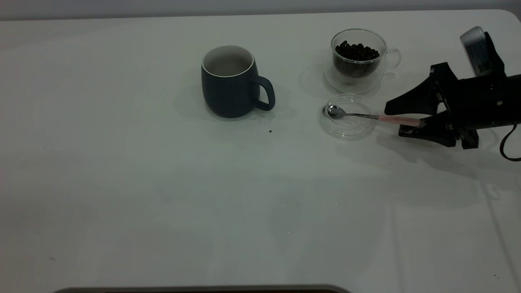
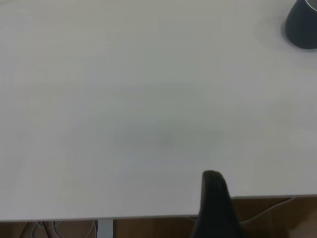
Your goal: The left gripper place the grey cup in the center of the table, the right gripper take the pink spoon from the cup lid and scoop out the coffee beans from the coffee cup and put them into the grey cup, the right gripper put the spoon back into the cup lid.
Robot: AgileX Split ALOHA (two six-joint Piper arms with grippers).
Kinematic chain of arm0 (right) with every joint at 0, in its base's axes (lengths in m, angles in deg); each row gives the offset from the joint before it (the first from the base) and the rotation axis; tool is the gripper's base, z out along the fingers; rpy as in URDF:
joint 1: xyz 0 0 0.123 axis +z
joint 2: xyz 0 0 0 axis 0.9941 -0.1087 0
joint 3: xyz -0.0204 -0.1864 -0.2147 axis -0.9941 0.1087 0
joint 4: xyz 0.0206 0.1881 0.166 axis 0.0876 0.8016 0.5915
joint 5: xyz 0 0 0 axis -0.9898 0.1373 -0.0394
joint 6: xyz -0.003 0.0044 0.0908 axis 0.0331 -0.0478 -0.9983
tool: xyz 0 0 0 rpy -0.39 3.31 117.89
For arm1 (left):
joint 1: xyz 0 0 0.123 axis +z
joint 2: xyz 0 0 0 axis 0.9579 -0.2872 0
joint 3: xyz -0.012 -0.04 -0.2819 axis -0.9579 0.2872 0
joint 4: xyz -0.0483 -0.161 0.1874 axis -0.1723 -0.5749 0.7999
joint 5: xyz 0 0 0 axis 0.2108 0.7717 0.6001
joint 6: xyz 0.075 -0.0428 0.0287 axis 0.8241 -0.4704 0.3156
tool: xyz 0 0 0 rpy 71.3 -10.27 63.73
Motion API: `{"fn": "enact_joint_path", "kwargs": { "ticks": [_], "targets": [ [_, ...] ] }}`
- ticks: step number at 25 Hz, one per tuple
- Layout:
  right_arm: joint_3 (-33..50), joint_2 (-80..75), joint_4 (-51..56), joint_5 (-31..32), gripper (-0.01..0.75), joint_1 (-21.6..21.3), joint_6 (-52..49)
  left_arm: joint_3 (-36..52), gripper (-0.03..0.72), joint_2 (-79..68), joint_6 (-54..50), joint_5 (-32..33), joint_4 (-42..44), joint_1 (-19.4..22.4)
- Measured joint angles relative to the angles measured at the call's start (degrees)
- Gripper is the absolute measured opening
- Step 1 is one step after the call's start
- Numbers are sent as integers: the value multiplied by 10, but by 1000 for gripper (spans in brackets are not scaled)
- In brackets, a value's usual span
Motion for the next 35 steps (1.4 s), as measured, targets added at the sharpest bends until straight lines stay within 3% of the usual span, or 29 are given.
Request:
{"fn": "enact_joint_path", "kwargs": {
  "ticks": [6, 10, 14, 19, 25, 30, 35],
  "targets": [
    [0, 25, -64, -78, 539, 0, -59, 0, 567, 0, 1, 0, 0, 0],
    [0, 110, -172, -146, 539, 0, -145, 0, 567, 0, 0, 0, 0, 0],
    [1, 244, -310, -160, 539, -1, -249, 0, 567, 0, 0, 0, 0, 0],
    [2, 431, -508, -112, 541, -1, -434, 0, 567, 0, 2, 0, 0, 0],
    [6, 635, -733, 24, 541, -1, -678, 0, 567, 0, 2, 0, 0, 0],
    [18, 796, -851, 119, 541, -1, -781, 0, 567, 0, 2, 0, 0, 0],
    [78, 941, -913, 157, 541, -1, -811, 0, 567, 0, 2, 0, 0, 0]
  ]
}}
